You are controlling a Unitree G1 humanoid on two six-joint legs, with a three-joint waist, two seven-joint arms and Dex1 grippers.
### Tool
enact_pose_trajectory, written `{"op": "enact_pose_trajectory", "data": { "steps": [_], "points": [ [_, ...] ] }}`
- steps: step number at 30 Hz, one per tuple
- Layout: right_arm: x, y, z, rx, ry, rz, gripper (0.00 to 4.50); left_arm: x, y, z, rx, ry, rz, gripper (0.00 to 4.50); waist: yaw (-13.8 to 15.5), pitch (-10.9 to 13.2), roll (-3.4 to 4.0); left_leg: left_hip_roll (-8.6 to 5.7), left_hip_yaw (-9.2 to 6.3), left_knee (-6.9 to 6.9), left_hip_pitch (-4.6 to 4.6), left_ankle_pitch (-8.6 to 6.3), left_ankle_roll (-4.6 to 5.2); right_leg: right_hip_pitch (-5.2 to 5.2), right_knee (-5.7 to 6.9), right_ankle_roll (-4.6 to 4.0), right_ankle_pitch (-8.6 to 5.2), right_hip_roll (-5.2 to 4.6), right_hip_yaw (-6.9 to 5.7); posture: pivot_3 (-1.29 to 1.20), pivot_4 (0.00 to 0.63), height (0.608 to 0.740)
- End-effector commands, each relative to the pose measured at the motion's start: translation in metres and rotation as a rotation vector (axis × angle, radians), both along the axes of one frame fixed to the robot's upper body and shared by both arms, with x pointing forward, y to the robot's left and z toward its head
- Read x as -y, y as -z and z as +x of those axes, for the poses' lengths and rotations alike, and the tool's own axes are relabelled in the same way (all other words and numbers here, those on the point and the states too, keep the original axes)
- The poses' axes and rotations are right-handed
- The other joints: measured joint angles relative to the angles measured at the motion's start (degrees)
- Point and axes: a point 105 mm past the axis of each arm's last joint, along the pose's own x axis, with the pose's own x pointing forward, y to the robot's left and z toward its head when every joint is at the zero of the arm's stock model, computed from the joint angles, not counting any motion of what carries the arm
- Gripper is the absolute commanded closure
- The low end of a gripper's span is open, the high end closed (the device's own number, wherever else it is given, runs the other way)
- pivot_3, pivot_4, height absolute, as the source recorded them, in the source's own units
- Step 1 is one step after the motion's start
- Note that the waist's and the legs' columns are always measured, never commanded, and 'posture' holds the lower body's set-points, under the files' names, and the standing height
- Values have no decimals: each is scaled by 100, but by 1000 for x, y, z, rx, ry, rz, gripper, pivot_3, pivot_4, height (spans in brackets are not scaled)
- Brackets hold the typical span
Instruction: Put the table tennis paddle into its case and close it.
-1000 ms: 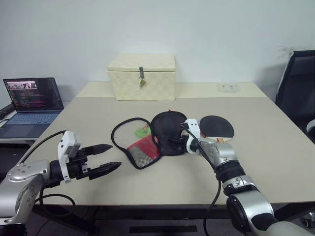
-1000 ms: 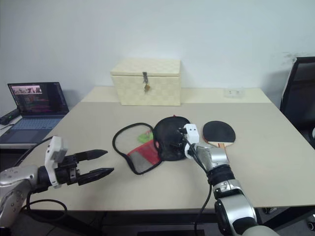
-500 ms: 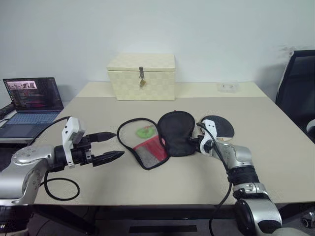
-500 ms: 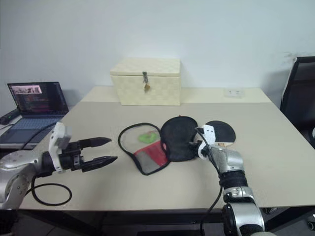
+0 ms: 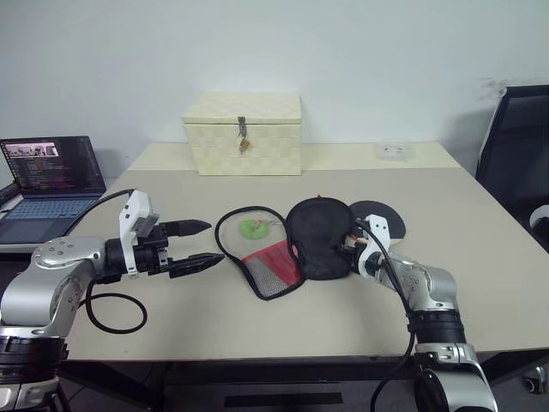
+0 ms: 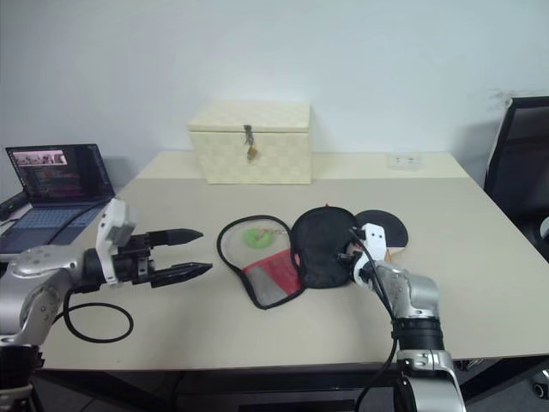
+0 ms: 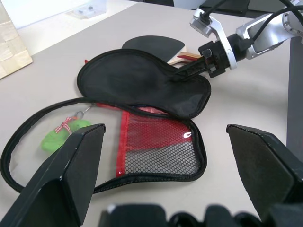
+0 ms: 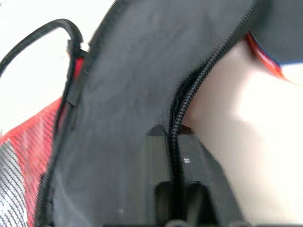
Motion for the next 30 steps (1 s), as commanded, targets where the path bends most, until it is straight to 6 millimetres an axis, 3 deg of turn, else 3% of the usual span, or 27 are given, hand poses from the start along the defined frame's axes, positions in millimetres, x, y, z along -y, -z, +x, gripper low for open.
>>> {"op": "enact_pose_trajectory", "data": {
  "steps": [1, 6, 9, 14, 22, 30],
  "points": [
    [7, -35, 6, 141, -15, -51, 2896, 0, -8, -1, 33, 8, 12, 0, 1, 0, 0, 0, 0, 0, -1, 0, 0, 0, -1, 0, 0, 0, -1, 0, 150, 740],
    [31, -55, 1, 202, -4, -151, 1147, -1, -4, -4, 27, 7, 13, 0, 13, 0, 0, -2, -3, 0, -6, 0, 0, 0, -5, 0, 0, -2, -1, 0, 150, 740],
    [62, -55, -7, 187, 55, -227, 42, -2, 0, -4, 17, 10, 11, 0, 15, 0, -1, -1, -3, 1, -5, 0, 0, 0, -3, 0, 0, -2, 0, 0, 150, 740],
    [87, -41, -15, 119, 177, -299, 42, 1, 0, -1, 16, 30, 8, 0, 31, 0, -1, -1, -1, 1, -5, 0, 0, 0, -3, 0, 0, -2, 1, 0, 150, 740],
    [76, -6, -17, 12, 227, -290, 42, 6, 0, 5, 22, 61, 10, 0, 6, 0, -1, -1, 4, 2, -4, 0, 0, -2, 1, 0, 0, 2, 2, 0, 150, 740],
    [89, 12, -3, -14, 300, -361, 42, 1, 2, 5, 26, 53, 12, 0, 1, -1, -2, -3, 5, 5, -4, 0, 0, -1, 0, 1, 0, 1, 2, 0, 150, 740]
  ]
}}
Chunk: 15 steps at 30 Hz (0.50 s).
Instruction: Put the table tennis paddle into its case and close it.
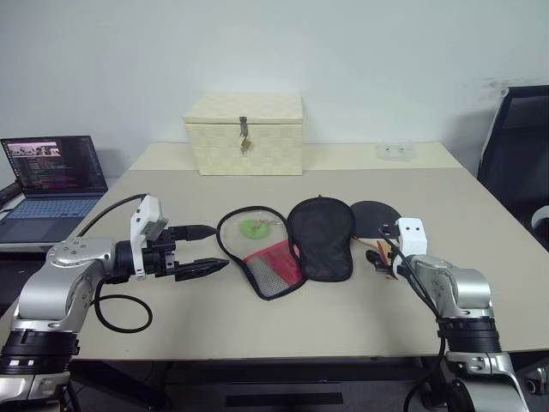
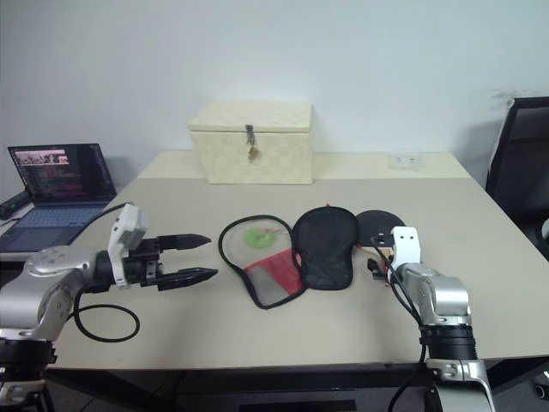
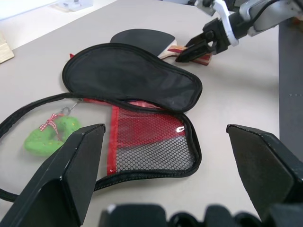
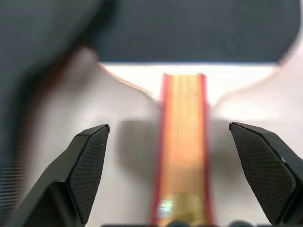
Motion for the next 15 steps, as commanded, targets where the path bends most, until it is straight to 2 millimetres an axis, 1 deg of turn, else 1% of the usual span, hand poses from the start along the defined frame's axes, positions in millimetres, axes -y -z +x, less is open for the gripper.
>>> {"op": "enact_pose_trajectory", "data": {
  "steps": [1, 5, 6, 8, 10, 14, 15],
  "points": [
    [9, -5, 7, 35, 34, -37, 42, -3, -9, -2, 50, 2, 2, 0, 1, 0, 0, 0, 0, 1, 0, 0, 0, 0, 1, 0, 0, 0, -1, 0, 150, 740],
    [15, -2, 11, 35, 72, -21, 42, -6, -8, -3, 49, -10, 2, 0, 1, -1, -2, -1, -1, 5, 3, 0, 0, 6, 1, 2, 1, 0, -1, 0, 150, 740],
    [16, -1, 12, 33, 79, -18, 208, -6, -8, -3, 50, -12, 2, 0, 1, -1, -2, -1, -1, 5, 4, 0, 0, 7, 1, 2, 1, 0, 0, 0, 150, 740],
    [18, 1, 14, 28, 94, -22, 647, -7, -7, -4, 50, -17, 1, 0, 2, -1, -2, -1, -2, 5, 3, 0, 0, 7, 1, 2, 1, -1, -2, 0, 150, 740],
    [20, 2, 15, 29, 115, -35, 1326, -7, -6, -5, 51, -19, 1, 0, 0, -3, -5, 0, -2, 5, 4, 0, 0, 7, 1, 2, 1, -1, -1, 0, 150, 740],
    [24, -2, 18, 49, 153, -38, 2657, -8, -6, -5, 52, -24, 1, 0, 0, -6, -10, 1, -1, 8, 10, 0, 0, 14, 1, 4, 3, -1, 0, 0, 150, 740],
    [25, -4, 19, 57, 161, -42, 2852, -8, -6, -5, 52, -24, 1, 0, 1, -8, -14, 1, -1, 10, 11, 1, 0, 15, 1, 5, 3, -1, 1, 0, 150, 740]
  ]
}}
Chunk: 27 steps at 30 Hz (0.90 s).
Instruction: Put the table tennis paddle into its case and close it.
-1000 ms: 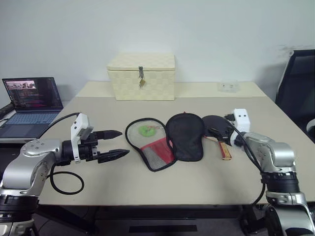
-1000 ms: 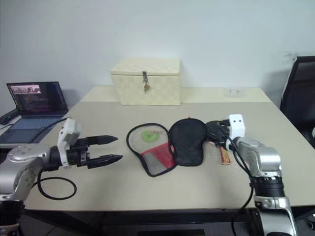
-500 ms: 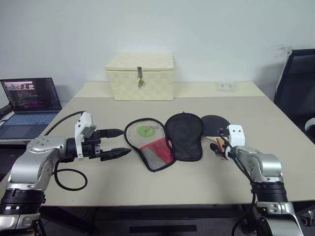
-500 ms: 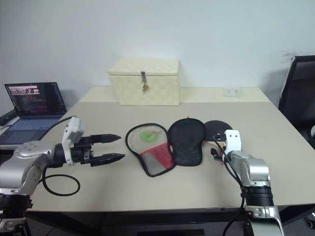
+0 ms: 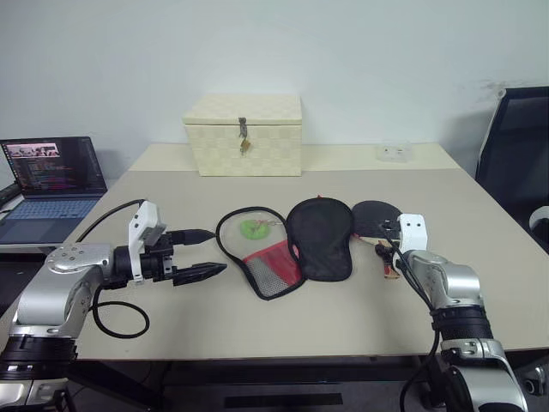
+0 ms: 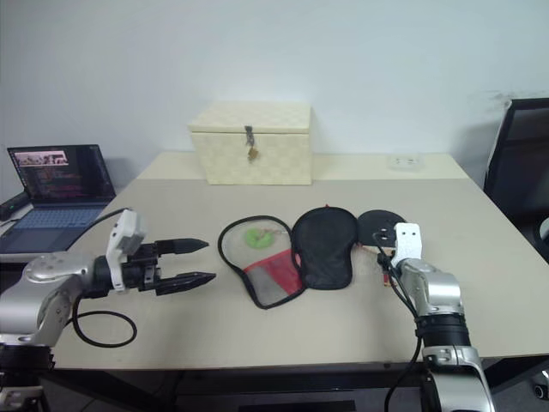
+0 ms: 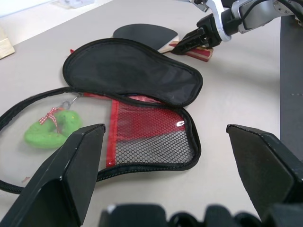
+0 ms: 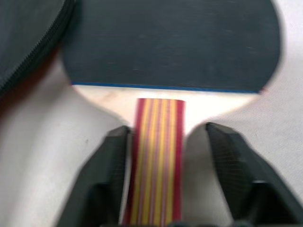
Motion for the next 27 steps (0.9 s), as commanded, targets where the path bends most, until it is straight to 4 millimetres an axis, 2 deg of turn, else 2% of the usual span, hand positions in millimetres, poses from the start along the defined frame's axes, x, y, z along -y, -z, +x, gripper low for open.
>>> {"op": "enact_pose_trajectory", "data": {
  "steps": [1, 5, 7, 9, 11, 14, 16, 19, 22, 27],
  "points": [
    [18, -7, 3, 40, 88, -38, 3011, -4, -15, -2, 66, -10, 1, 0, 1, -3, -5, 0, -1, 4, 1, 0, 0, 2, 0, 2, 1, 0, -1, 0, 150, 740],
    [25, -15, 4, 67, 121, -41, 3311, -5, -14, -3, 65, -13, 1, 0, 19, -3, -6, -11, -2, 6, 1, 6, 8, 4, -1, 13, 8, 0, 4, 0, 150, 740],
    [39, -37, 6, 128, 162, -43, 3312, -6, -14, -3, 63, -18, 1, 0, 40, -2, -4, -18, -3, 7, 0, 8, 11, 4, -2, 17, 10, -2, 6, 0, 150, 740],
    [46, -52, 7, 166, 176, -44, 3323, -7, -14, -3, 63, -21, 2, 0, 77, 5, 7, -26, -3, 6, -8, 9, 13, -3, -3, 20, 11, -6, 6, 0, 150, 740],
    [54, -76, 6, 226, 185, -58, 3329, -9, -13, -3, 62, -24, 3, 0, 85, 7, 10, -29, -3, 0, -14, 9, 14, -10, -4, 21, 11, -8, 6, 0, 150, 740],
    [55, -101, 3, 283, 169, -59, 3329, -10, -13, -4, 60, -25, 2, 0, 76, 8, 12, -26, 0, -13, -32, 8, 15, -39, -3, 19, 10, -8, 14, 0, 150, 740],
    [43, -111, 2, 293, 119, -35, 3329, -10, -13, -4, 60, -26, 1, 0, 23, 8, 12, -13, 2, -14, -43, 8, 15, -54, -1, 15, 9, -9, 19, 0, 150, 740],
    [13, -116, -2, 281, 28, 31, 3330, -11, -13, -3, 59, -25, 1, 0, -51, 8, 12, 2, 6, -16, -45, 8, 15, -65, 5, 8, 8, -5, 22, 0, 150, 740],
    [-41, -112, -12, 240, -97, 145, 3333, -13, -14, -3, 59, -23, 1, 0, -74, 8, 12, 13, 9, -15, -44, 8, 15, -73, 19, -1, 8, 4, 22, 0, 150, 740],
    [-102, -96, -18, 179, -196, 245, 3338, -14, -16, -4, 54, -18, 1, 0, -90, 8, 13, 13, 12, -8, -47, 9, 13, -97, 71, -18, -3, 3, 23, 0, 150, 740]
  ]
}}
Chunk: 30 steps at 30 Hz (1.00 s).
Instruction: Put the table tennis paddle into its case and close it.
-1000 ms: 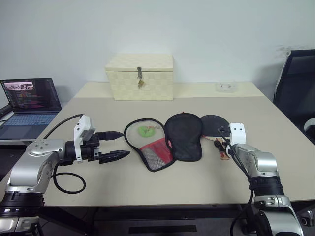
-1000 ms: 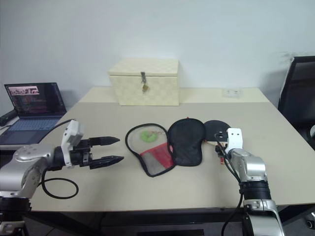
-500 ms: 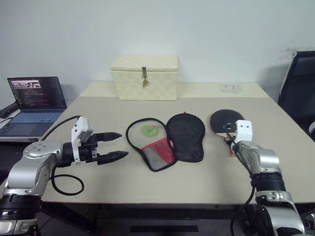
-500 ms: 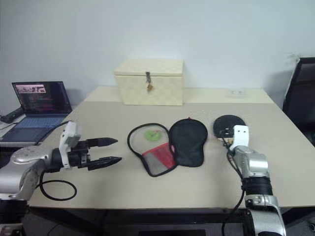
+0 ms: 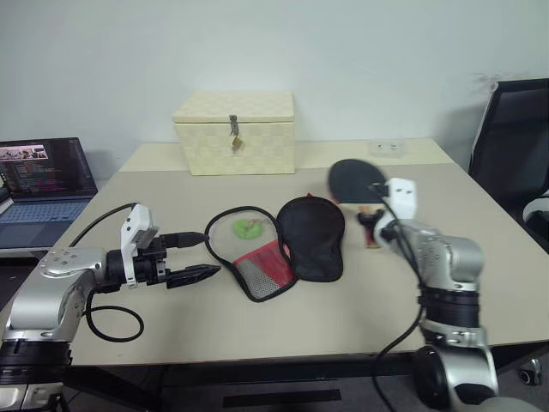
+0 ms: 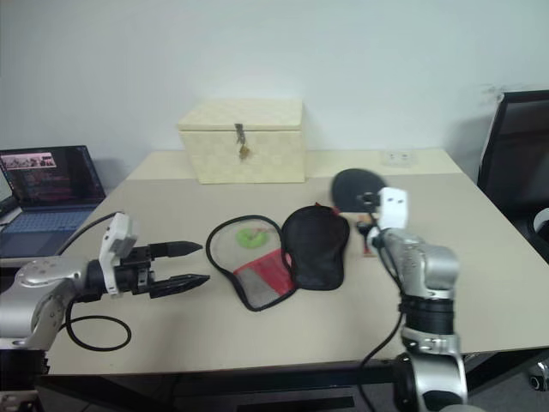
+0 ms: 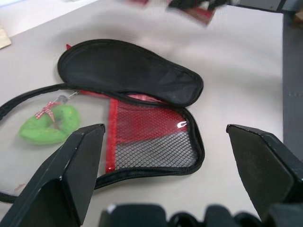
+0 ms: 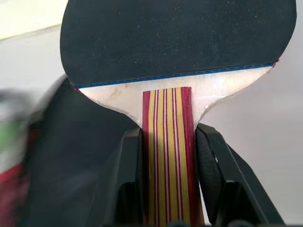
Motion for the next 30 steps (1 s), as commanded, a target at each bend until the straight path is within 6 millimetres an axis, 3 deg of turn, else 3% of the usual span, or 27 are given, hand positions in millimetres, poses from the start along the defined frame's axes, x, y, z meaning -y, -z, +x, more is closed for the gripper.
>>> {"op": "enact_pose_trajectory", "data": {
  "steps": [1, 6, 10, 17, 30],
  "points": [
    [-22, -18, -2, 70, -15, 51, 3338, -5, -16, -2, 60, -6, 10, 0, 12, 0, -1, 0, 0, 1, 0, 0, 0, 0, 0, 0, 0, 0, -1, 0, 150, 740],
    [-52, -4, 4, 38, -40, 82, 3339, -3, -18, -5, 59, -7, 9, 0, 91, -1, -2, -6, -2, 5, -2, 0, 0, 0, -2, 1, 0, -4, -4, 0, 150, 740],
    [-60, 7, 8, 18, -56, 70, 3339, -3, -19, -7, 59, -13, 11, 0, 88, -1, -2, -6, -3, 5, -2, 0, -1, 0, -1, 1, 0, -4, -5, 0, 150, 740],
    [-60, 27, 17, -17, -40, 43, 3339, -5, -19, -10, 60, -30, 16, 0, 76, -1, -2, -4, -1, 3, -1, 0, -1, -1, 0, 0, -1, -3, -4, 0, 150, 740],
    [-63, 42, 17, -45, -50, 6, 3339, -16, -9, -11, 53, -45, 19, 0, 74, -1, -1, -3, -1, 3, -1, 0, -1, -2, 1, 0, -1, -3, -4, 0, 150, 740]
  ]
}}
